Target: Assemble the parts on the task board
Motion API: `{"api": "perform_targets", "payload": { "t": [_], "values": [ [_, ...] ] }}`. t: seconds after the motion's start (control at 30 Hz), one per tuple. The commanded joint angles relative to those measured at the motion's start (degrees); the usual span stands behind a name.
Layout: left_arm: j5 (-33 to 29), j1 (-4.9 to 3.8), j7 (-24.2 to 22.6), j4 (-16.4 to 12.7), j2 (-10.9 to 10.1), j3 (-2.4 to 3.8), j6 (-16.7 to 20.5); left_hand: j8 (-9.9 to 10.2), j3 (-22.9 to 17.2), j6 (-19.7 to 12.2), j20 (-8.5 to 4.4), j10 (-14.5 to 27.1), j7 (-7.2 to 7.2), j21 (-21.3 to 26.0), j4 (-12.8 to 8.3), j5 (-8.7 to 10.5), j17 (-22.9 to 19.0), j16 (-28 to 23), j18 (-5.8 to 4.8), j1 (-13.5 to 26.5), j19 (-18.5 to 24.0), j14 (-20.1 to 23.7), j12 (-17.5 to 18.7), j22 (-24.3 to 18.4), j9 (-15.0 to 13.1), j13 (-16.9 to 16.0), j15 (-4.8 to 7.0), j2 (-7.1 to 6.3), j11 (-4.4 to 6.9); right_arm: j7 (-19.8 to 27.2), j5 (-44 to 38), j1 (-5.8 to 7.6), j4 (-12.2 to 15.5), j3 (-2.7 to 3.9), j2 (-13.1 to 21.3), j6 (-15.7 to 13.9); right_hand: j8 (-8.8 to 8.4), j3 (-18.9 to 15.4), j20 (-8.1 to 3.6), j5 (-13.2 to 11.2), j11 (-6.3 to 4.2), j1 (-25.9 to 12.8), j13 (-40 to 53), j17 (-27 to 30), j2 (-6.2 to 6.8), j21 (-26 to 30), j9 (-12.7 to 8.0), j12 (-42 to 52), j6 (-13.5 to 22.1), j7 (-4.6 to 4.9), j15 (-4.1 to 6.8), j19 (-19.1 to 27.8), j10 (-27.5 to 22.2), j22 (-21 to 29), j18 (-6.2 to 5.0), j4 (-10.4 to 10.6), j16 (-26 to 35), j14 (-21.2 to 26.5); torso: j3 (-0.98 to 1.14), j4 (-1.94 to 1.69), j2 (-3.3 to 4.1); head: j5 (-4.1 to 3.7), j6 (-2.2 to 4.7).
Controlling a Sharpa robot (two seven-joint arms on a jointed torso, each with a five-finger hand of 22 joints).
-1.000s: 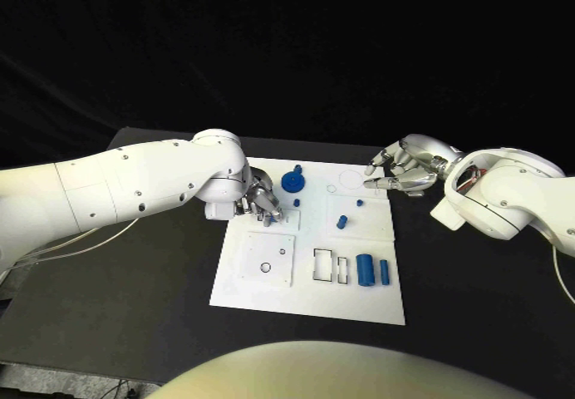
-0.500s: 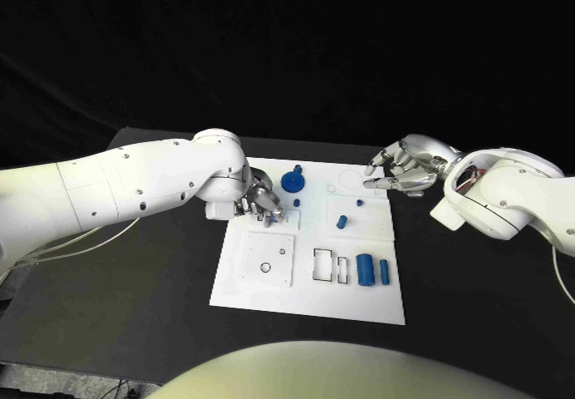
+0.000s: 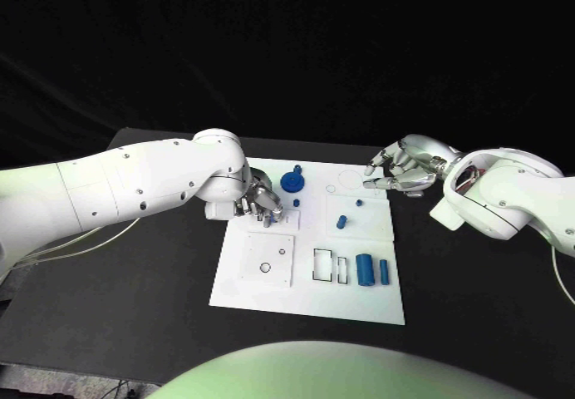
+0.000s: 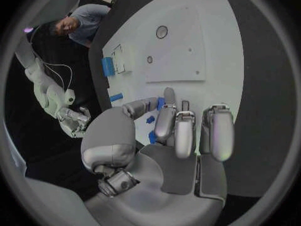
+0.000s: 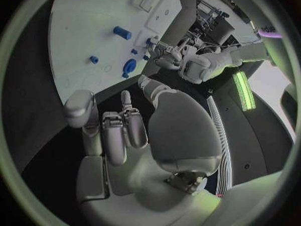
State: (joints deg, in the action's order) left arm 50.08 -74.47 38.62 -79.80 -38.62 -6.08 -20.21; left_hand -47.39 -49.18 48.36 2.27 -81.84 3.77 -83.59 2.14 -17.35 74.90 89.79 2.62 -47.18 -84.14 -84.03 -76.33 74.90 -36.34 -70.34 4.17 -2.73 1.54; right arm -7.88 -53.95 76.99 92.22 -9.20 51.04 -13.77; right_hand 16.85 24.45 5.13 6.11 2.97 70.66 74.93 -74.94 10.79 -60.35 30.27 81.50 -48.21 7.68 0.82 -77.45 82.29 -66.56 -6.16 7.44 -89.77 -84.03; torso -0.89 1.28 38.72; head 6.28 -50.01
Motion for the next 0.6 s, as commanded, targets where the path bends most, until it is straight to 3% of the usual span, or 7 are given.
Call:
{"api": "perform_targets", "payload": {
  "t": [0.03, 0.6],
  "values": [
    [-0.1, 0.10, 0.3, 0.1, 0.2, -0.06, -0.2, -0.1, -4.2, 2.0, -0.14, -0.4, -1.81, -0.1, -4.0, 0.47, 15.1, 0.2, -0.61, 0.7, -0.9, -6.0, -0.3, 9.0, 0.1, 0.0, 0.18, 0.09, 0.20, 0.3, -0.6, -0.08, 0.0, 0.00, -0.1, 0.7, 0.19, 0.0, -0.13, 0.2, 0.05, -0.2, 4.3, -15.1, 0.49, 0.2, 0.1, -0.2, 0.4, 0.02, 0.17, 0.4, -0.3, 0.1, -0.59, 0.4, -0.2, -6.0, -0.03, 0.01, -0.01, -0.03, 0.01],
    [-3.3, 0.09, 0.1, -0.3, -0.3, -0.01, -0.2, -0.3, -5.7, 2.3, -0.26, -0.6, -1.97, -0.1, -5.7, -0.48, 15.1, 0.2, -0.62, -0.6, -1.0, -6.0, -0.4, 9.1, 0.0, -0.2, 0.31, 1.45, 0.38, 0.1, -0.6, -0.24, -0.2, -0.02, -0.1, 1.2, 0.26, 0.1, -0.14, 0.3, 0.04, -0.1, 4.3, -15.1, 0.55, 0.5, 0.2, -0.2, 0.5, 0.01, 0.18, 0.5, -0.3, 0.2, -0.63, 0.5, -0.2, -6.0, -0.05, 0.01, -0.03, -0.09, 0.01]
  ]
}}
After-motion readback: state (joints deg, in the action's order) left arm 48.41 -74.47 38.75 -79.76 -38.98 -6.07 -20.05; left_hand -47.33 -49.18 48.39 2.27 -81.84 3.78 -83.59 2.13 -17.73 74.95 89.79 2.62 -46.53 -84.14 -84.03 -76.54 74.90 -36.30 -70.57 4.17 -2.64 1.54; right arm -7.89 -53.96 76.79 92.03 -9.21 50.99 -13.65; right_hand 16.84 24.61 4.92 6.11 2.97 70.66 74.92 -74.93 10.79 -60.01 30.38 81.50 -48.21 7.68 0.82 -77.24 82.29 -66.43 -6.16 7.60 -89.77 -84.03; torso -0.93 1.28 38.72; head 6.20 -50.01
